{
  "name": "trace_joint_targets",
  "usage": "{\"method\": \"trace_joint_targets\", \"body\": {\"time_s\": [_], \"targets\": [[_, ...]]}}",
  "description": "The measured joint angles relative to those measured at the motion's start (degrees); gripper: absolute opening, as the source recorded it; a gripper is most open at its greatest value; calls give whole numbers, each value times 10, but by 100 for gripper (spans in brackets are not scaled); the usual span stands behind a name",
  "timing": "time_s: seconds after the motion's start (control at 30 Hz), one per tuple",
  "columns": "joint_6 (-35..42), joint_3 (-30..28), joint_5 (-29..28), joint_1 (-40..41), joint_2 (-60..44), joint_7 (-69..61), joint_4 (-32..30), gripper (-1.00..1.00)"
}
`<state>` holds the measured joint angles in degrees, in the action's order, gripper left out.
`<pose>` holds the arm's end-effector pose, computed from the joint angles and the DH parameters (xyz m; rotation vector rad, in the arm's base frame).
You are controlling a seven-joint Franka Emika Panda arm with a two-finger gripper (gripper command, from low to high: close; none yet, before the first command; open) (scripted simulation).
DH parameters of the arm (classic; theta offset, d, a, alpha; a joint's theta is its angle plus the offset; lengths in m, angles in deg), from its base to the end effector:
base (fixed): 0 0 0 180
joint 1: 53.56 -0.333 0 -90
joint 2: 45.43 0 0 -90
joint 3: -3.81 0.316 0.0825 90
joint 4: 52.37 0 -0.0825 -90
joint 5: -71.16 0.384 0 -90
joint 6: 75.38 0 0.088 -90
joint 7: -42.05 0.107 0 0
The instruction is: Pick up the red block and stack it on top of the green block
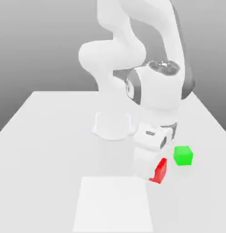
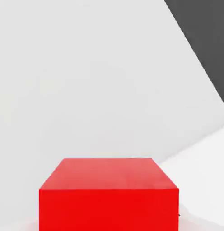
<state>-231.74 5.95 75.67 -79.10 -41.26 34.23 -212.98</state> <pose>0.3346 0.1718 0.2280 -2.9976 -0.8415 0.0098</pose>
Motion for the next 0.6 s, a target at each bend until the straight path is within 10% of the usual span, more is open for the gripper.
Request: {"method": "trace_joint_targets", "body": {"time_s": [0.23,0.5,0.53,0.6], "targets": [[26,68,18,-148,107,-151,-80,-100],[-111,88,-36,-150,-24,-137,-87,-100],[-123,84,-43,-151,-37,-132,-87,100],[-123,84,-43,-149,-37,-132,-87,100]]}}
